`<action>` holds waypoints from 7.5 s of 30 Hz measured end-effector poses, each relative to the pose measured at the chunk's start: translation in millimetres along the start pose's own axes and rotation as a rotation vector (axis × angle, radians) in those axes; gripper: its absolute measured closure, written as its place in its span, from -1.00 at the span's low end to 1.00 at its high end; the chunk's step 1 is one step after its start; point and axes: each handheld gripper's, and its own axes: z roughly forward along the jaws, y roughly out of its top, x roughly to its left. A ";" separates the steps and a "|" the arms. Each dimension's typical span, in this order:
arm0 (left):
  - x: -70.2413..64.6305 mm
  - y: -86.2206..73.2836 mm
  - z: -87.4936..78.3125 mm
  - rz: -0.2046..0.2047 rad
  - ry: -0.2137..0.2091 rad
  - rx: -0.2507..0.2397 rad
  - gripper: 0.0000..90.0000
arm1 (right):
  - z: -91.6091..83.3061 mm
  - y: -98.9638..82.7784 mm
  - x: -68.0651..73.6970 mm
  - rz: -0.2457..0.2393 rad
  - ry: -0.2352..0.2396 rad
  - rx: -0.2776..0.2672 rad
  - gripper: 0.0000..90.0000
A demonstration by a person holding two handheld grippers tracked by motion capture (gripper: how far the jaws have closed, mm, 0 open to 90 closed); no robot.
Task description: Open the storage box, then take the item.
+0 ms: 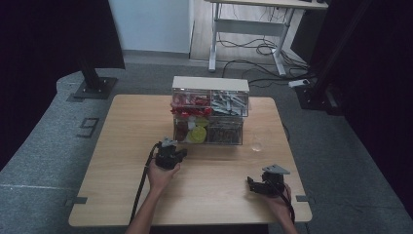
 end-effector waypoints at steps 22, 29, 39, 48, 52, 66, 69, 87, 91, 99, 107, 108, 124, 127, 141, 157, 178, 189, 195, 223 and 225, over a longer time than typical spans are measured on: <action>4.2 14.0 27.8 -0.014 0.015 0.007 1.00 | -0.2 0.0 0.4 -0.002 0.000 -0.002 -0.66; 3.0 14.2 30.7 -0.010 0.031 0.015 1.00 | -0.1 0.1 0.1 -0.001 0.001 -0.002 -0.66; 0.5 15.6 26.3 0.003 0.045 0.011 1.00 | 0.3 0.4 -0.6 -0.002 0.002 -0.002 -0.65; -2.5 14.0 24.5 0.016 0.053 0.001 1.00 | 0.4 0.5 -0.7 -0.002 0.003 -0.002 -0.65; -2.9 13.8 22.9 0.019 0.055 -0.001 1.00 | 0.4 0.5 -0.8 -0.002 0.003 -0.002 -0.65; -6.8 20.6 15.0 0.022 0.051 -0.041 1.00 | 0.4 0.5 -0.8 -0.001 0.003 -0.002 -0.65; -8.5 24.3 12.7 0.032 0.049 -0.040 1.00 | 0.4 0.5 -0.8 -0.001 0.004 -0.002 -0.65; -16.2 42.6 0.0 0.058 0.063 -0.064 1.00 | 0.5 0.6 -0.6 0.000 0.003 -0.002 -0.65; -17.4 47.8 -2.1 0.064 0.066 -0.072 1.00 | 0.3 0.5 -0.7 -0.005 0.004 -0.005 -0.62; -17.6 58.1 -8.8 0.066 0.067 -0.089 1.00 | 0.4 0.6 -0.7 -0.007 0.006 -0.007 -0.60; -18.3 71.5 -11.6 0.065 0.075 -0.109 1.00 | 0.8 1.1 -0.3 -0.004 0.005 -0.007 -0.59; -18.7 73.7 -12.6 0.069 0.076 -0.111 1.00 | 0.8 1.1 -0.4 -0.005 0.005 -0.008 -0.59; -23.5 95.3 -16.9 0.069 0.084 -0.132 1.00 | 1.9 2.1 -0.1 -0.003 0.002 -0.008 -0.59; -24.4 95.3 -15.9 0.070 0.085 -0.130 1.00 | 1.9 2.1 -0.1 -0.003 0.002 -0.008 -0.59; -24.1 94.5 -16.4 0.068 0.069 -0.126 1.00 | -0.8 0.9 3.7 -0.033 -0.014 -0.032 -0.48; -19.7 95.9 -14.4 0.064 0.035 -0.120 1.00 | -21.3 12.1 11.1 -0.006 0.031 -0.127 -0.32; -20.2 97.9 -14.0 0.062 0.012 -0.105 1.00 | -36.0 65.9 19.9 -0.032 0.154 -0.254 0.05; -23.0 97.7 -10.5 0.061 0.012 -0.105 1.00 | -33.4 89.9 23.8 -0.045 0.171 -0.274 0.12; -25.6 98.4 -8.5 0.060 0.014 -0.102 1.00 | -31.6 100.9 28.2 -0.045 0.186 -0.285 0.19; -23.8 99.3 -8.0 0.054 0.024 -0.095 1.00 | 0.4 127.5 43.1 -0.053 0.227 -0.252 0.30; -24.3 99.3 -8.1 0.056 0.028 -0.095 1.00 | 2.9 128.3 43.8 -0.051 0.228 -0.247 0.29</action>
